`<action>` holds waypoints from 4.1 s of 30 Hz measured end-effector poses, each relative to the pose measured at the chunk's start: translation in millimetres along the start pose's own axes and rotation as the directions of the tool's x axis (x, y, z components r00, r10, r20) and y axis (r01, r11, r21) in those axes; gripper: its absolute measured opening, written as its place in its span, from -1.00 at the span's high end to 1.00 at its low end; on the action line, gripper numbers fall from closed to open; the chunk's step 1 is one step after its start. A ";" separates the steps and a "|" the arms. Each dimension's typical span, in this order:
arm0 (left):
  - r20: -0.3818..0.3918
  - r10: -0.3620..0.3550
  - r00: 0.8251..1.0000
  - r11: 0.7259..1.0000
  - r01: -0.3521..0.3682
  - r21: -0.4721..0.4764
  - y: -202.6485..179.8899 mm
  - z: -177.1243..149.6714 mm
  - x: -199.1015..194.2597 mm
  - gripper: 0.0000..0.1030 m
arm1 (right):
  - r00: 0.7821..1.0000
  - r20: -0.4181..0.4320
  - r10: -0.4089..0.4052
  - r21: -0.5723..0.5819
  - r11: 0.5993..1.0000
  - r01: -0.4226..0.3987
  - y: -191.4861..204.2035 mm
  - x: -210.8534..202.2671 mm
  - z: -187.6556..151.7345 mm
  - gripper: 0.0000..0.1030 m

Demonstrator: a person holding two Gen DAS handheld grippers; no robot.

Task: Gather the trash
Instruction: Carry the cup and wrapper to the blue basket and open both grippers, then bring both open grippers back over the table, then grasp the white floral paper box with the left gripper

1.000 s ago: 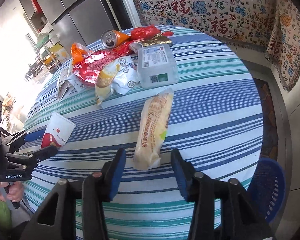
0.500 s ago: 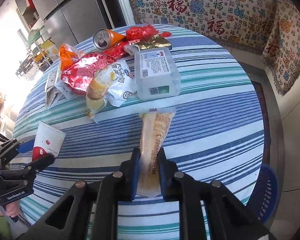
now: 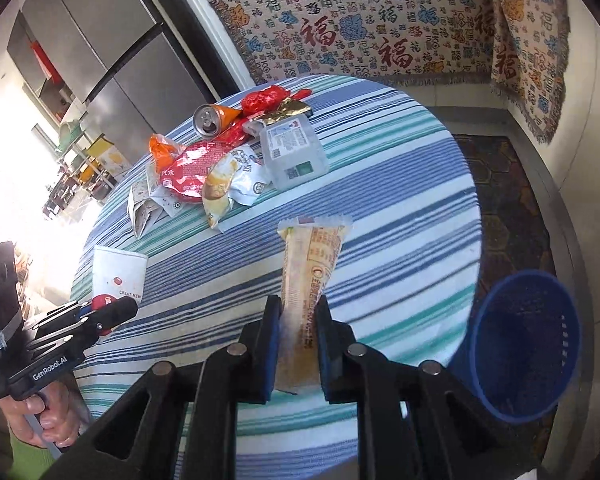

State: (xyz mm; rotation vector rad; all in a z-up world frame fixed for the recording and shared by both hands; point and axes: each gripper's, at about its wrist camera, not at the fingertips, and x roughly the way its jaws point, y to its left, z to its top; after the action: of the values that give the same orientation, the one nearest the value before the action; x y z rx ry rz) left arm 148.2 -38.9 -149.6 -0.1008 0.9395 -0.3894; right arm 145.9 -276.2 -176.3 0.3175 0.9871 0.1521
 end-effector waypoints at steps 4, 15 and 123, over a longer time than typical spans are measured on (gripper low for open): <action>0.007 -0.076 0.997 0.996 0.076 0.039 -45.1 -1.3 -9.4 0.71 | 0.997 0.044 -0.061 0.021 0.998 0.060 -29.7 -42.5 -5.3 0.68; -0.083 -0.245 0.966 0.951 0.256 0.171 -201.8 9.7 47.2 0.68 | 0.968 0.043 -0.249 0.076 0.966 0.245 -168.9 -85.8 6.4 0.68; -0.097 0.310 0.946 0.895 -0.324 -0.305 135.7 96.9 63.1 -0.93 | 0.991 0.126 -0.054 -0.427 0.898 0.103 47.8 73.7 -4.1 -0.30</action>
State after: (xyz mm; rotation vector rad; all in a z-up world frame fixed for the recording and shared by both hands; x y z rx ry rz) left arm 297.3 55.5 -174.8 -0.2300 1.0391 0.0669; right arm 183.5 -210.5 -221.1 -0.1236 0.8268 0.2723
